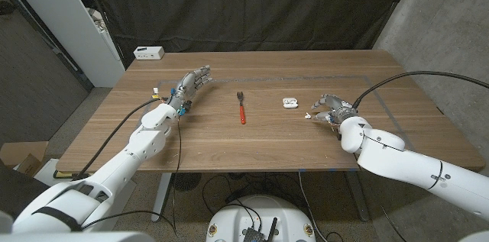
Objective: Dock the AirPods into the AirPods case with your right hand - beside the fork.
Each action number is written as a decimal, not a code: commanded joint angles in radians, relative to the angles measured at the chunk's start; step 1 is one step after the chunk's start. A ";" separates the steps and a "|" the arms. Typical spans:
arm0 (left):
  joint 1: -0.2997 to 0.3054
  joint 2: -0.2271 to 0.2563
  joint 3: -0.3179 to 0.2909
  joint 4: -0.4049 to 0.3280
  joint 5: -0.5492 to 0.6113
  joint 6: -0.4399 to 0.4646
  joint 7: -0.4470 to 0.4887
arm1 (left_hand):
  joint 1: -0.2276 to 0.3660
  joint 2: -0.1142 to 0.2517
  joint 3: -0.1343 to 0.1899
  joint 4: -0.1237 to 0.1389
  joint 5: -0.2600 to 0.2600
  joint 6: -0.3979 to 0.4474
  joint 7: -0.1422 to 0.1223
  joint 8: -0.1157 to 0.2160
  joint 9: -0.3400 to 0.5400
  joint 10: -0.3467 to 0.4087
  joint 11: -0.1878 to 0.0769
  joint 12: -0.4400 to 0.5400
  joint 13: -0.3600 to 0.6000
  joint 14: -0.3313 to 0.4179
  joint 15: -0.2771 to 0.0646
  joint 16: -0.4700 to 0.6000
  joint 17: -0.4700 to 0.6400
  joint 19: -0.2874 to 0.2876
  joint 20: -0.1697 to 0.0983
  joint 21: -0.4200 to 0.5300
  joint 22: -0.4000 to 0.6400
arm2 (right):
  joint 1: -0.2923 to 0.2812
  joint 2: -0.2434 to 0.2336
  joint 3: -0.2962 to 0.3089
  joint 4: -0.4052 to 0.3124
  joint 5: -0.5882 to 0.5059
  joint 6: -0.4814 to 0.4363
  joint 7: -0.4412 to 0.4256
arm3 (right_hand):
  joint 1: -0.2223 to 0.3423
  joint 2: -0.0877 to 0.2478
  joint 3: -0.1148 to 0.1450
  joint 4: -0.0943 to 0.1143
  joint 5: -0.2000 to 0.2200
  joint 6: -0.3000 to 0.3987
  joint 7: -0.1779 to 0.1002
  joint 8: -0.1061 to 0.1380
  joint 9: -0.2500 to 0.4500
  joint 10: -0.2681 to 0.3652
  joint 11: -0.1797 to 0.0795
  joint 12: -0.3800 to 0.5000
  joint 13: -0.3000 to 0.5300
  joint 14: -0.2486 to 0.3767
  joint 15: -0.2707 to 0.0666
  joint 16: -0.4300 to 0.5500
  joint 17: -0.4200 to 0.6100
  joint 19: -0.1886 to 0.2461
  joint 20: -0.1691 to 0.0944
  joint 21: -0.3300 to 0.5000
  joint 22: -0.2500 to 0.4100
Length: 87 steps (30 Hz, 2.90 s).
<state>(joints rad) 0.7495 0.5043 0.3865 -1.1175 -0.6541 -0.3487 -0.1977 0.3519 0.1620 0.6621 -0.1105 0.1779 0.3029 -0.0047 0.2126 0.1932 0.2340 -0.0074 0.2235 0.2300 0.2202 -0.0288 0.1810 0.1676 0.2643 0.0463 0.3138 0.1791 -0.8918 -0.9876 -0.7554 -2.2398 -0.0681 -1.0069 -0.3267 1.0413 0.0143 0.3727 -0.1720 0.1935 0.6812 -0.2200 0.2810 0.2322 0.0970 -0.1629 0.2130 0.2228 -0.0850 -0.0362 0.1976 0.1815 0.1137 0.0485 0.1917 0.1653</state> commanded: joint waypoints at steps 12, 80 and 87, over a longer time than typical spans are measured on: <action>0.081 0.030 -0.015 -0.119 0.004 0.022 0.081 | 0.006 -0.001 0.000 0.000 0.004 0.013 0.001 0.003 0.007 0.011 -0.003 0.008 0.004 0.005 -0.005 0.001 0.003 0.002 0.002 -0.007 0.004 | -0.042 0.083 0.024 0.129 -0.068 0.143 -0.006 | 0.026 0.005 -0.001 0.012 0.006 0.086 -0.002 0.016 -0.001 0.070 -0.013 0.022 0.000 0.066 -0.099 0.022 0.000 0.041 -0.027 0.004 0.002; 0.063 0.031 -0.006 -0.114 0.007 0.074 0.104 | 0.003 -0.003 0.002 0.005 0.005 0.030 0.001 -0.001 0.010 0.019 -0.001 0.012 0.006 0.013 -0.010 0.001 0.002 0.007 0.013 -0.018 0.006 | -0.195 0.209 0.267 0.256 0.178 0.492 -0.107 | 0.050 0.074 -0.061 0.021 -0.011 0.318 0.004 0.050 0.027 0.268 -0.048 0.036 0.018 0.252 -0.169 0.031 0.006 0.151 -0.085 -0.002 0.002; 0.062 0.030 -0.009 -0.110 0.009 0.069 0.110 | 0.002 -0.004 0.002 0.005 0.005 0.029 -0.002 -0.002 0.010 0.019 -0.004 0.012 0.006 0.013 -0.010 0.001 0.002 0.006 0.011 -0.019 0.006 | -0.190 0.255 0.304 0.378 0.275 0.704 -0.059 | 0.051 0.078 -0.066 0.022 -0.010 0.330 0.004 0.053 0.028 0.276 -0.049 0.035 0.020 0.252 -0.174 0.030 0.008 0.157 -0.095 -0.001 0.002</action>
<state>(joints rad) 0.8170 0.5370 0.3783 -1.2367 -0.6467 -0.2800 -0.0912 0.3519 0.1620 0.6621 -0.1104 0.1779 0.3236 -0.0039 0.2126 0.1976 0.2445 -0.0074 0.2293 0.2299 0.2270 -0.0357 0.1809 0.1678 0.2685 0.0503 0.2984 0.1790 -1.0778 -0.7806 -0.5045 -1.9936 0.0913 -0.5522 -0.4349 1.0862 0.0813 0.3114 -0.1501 0.1849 0.9979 -0.2184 0.3290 0.2584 0.3652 -0.2096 0.2514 0.2396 0.1611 -0.0394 0.2285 0.1841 0.2618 -0.0348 0.1917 0.1655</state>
